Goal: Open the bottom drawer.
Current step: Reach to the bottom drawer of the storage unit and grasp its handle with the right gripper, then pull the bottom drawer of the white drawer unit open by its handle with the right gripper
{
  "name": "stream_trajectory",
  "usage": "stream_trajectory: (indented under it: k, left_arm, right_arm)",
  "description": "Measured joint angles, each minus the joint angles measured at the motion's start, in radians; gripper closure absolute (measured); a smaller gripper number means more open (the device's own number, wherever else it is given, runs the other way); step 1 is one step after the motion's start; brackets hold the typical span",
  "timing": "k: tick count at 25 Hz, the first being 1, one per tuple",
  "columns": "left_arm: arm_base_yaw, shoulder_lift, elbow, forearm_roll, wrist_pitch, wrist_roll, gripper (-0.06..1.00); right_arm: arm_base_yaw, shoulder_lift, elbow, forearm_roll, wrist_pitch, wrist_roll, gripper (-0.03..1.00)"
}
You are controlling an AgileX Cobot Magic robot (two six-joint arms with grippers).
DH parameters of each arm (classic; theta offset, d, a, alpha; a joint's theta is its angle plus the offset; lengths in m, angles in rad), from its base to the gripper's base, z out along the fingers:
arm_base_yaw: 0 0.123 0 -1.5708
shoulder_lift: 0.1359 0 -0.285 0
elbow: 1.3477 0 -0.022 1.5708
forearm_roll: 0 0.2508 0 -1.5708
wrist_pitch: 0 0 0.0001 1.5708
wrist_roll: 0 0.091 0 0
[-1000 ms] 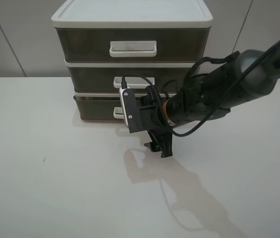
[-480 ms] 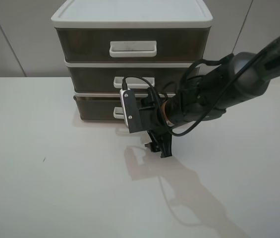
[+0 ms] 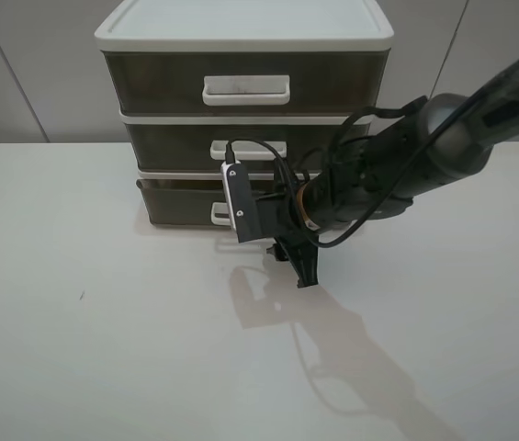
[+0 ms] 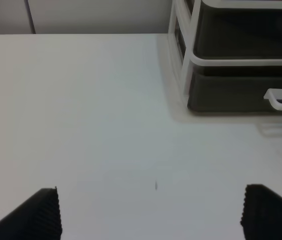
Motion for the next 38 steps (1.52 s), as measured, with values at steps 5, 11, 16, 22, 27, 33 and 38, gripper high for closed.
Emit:
stream_trajectory:
  k: [5,11,16,22,27,33,38]
  left_arm:
    - [0.0,0.0,0.0,0.0,0.0,0.0,0.2]
    - [0.0,0.0,0.0,0.0,0.0,0.0,0.2]
    - [0.0,0.0,0.0,0.0,0.0,0.0,0.2]
    - [0.0,0.0,0.0,0.0,0.0,0.0,0.2]
    - [0.0,0.0,0.0,0.0,0.0,0.0,0.2]
    - [0.0,0.0,0.0,0.0,0.0,0.0,0.2]
    - [0.0,0.0,0.0,0.0,0.0,0.0,0.2]
  right_arm:
    - [0.0,0.0,-0.008,-0.001,0.019,0.0,0.82]
    - [0.0,-0.001,-0.008,-0.001,0.022,0.003,0.83]
    - [0.0,-0.002,-0.008,0.002,0.023,0.003,0.83]
    - [0.0,-0.027,0.013,0.024,0.019,0.003,0.83]
    - [0.0,-0.043,0.039,0.025,0.01,0.003,0.83]
    - [0.0,-0.054,0.046,0.048,0.015,0.003,0.83]
    - [0.001,-0.082,0.082,0.053,0.001,0.002,0.84]
